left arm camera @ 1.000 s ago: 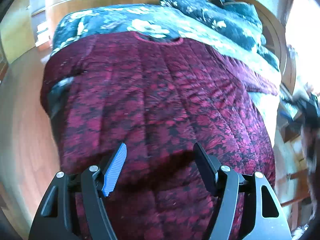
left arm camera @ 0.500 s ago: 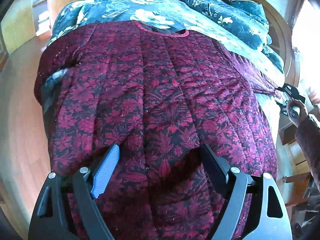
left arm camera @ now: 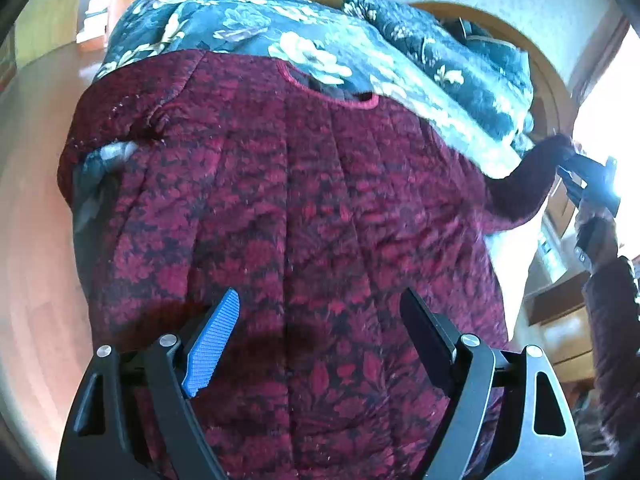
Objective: Fold small clothes
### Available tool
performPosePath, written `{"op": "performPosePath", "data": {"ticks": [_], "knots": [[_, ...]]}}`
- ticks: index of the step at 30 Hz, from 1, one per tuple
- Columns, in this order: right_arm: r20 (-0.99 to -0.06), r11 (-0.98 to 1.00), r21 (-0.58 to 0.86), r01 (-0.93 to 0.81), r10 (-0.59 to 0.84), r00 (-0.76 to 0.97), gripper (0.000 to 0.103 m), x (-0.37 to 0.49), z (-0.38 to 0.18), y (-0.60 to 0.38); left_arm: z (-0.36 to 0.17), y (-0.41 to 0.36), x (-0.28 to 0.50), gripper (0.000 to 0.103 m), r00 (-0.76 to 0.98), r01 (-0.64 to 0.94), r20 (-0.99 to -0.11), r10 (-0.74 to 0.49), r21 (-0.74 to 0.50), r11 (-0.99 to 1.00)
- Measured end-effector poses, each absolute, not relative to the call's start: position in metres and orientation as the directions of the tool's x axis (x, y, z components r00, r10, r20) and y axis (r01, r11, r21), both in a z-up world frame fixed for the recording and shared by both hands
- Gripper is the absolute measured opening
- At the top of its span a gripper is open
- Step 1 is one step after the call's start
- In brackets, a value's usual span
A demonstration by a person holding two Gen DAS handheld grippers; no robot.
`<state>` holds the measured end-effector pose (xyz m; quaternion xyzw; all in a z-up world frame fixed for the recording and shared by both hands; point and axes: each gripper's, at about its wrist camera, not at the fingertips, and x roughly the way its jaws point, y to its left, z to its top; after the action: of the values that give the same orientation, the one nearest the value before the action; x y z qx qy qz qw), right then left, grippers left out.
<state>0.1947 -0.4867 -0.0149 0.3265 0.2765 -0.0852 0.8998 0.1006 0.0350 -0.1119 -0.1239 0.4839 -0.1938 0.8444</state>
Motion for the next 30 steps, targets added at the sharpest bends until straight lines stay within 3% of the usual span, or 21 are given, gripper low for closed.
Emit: {"op": "performPosePath", "data": {"ticks": [8, 17, 20, 21, 22, 27, 30], "knots": [[-0.629, 0.929, 0.365, 0.056, 0.202, 0.751, 0.012, 0.243, -0.019, -0.291, -0.1, 0.061, 0.117, 0.082, 0.501, 0.153, -0.721, -0.478, -0.47, 0.869], [-0.759, 0.949, 0.27, -0.163, 0.314, 0.57, 0.014, 0.249, -0.089, -0.134, -0.1, 0.086, 0.137, 0.082, 0.521, 0.095, -0.689, -0.503, -0.539, 0.837], [-0.74, 0.922, 0.329, -0.206, 0.387, 0.549, 0.035, 0.236, -0.094, -0.131, -0.1, 0.088, 0.148, 0.082, 0.526, 0.088, -0.679, -0.511, -0.555, 0.827], [-0.734, 0.918, 0.338, -0.206, 0.395, 0.553, 0.057, 0.229, -0.092, -0.133, -0.099, 0.089, 0.153, 0.082, 0.528, 0.087, -0.674, -0.517, -0.563, 0.822], [-0.724, 0.92, 0.337, -0.201, 0.39, 0.569, 0.064, 0.221, -0.088, -0.139, -0.099, 0.089, 0.157, 0.082, 0.528, 0.087, -0.67, -0.522, -0.569, 0.818], [-0.684, 0.9, 0.411, -0.146, 0.41, 0.604, 0.064, 0.166, -0.08, -0.201, -0.102, 0.083, 0.188, 0.082, 0.537, 0.077, -0.667, -0.516, -0.571, 0.818], [-0.705, 0.911, 0.407, -0.07, 0.362, 0.61, 0.064, 0.134, -0.083, -0.235, -0.107, 0.077, 0.212, 0.082, 0.527, 0.058, -0.675, -0.517, -0.578, 0.814]]}}
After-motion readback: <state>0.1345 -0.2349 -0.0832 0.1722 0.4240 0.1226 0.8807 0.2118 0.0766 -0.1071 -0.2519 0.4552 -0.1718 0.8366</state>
